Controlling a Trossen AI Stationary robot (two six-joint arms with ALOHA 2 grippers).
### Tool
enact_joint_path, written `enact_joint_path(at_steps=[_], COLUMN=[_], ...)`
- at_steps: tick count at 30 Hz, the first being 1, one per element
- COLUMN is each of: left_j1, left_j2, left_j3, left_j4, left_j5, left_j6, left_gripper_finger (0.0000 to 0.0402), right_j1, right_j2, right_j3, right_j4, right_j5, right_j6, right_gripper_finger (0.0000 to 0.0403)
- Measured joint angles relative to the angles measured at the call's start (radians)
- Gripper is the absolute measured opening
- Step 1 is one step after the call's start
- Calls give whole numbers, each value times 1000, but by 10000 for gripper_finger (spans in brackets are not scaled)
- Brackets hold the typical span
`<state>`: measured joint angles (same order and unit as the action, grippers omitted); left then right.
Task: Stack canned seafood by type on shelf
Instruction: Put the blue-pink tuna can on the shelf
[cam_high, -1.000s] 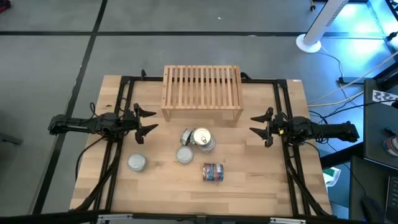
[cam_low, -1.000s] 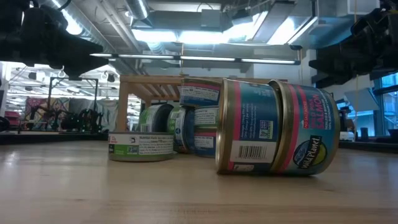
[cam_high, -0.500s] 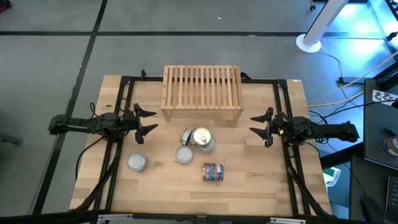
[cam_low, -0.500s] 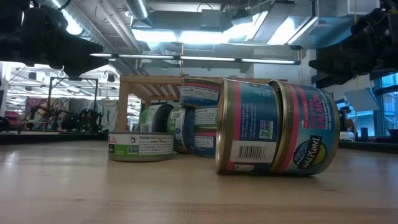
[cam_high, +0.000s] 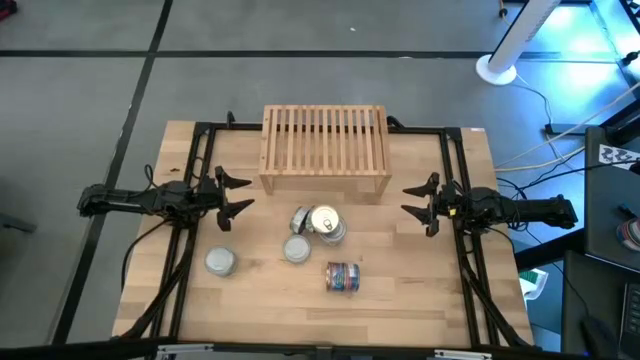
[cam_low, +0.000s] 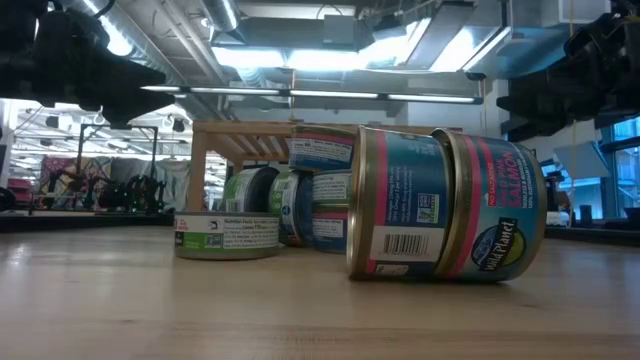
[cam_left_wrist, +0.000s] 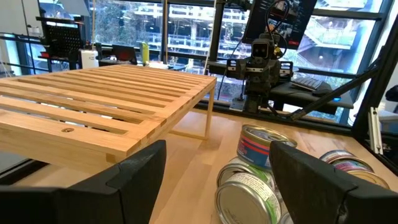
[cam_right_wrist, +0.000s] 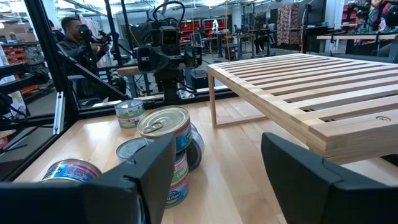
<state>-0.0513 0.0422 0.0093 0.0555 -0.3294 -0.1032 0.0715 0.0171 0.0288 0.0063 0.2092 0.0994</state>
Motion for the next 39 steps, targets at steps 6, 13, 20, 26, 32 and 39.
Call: enact_joint_path(at_steps=[6,13,20,26,32,39], left_j1=[0,0,0,0,0,0], left_j2=[0,0,0,0,0,0], left_j3=[0,0,0,0,0,0], left_j4=[0,0,0,0,0,0], left_j5=[0,0,0,0,-1,0], left_j6=[-1,-2,-68,-93,-105,-129], left_gripper_finger=[282,282,282,282,282,282], right_j1=[0,0,0,0,0,0], right_j2=[0,0,0,51,237,540], right_j3=[-1,-1,-5,18,155,388], right_j4=[-1,4,181,230,224,58], right_j5=[-47,-63,-63,-63,-61,17], right_j6=[0,6,165,210,222,324], right_gripper_finger=[239,239,239,239,239,239])
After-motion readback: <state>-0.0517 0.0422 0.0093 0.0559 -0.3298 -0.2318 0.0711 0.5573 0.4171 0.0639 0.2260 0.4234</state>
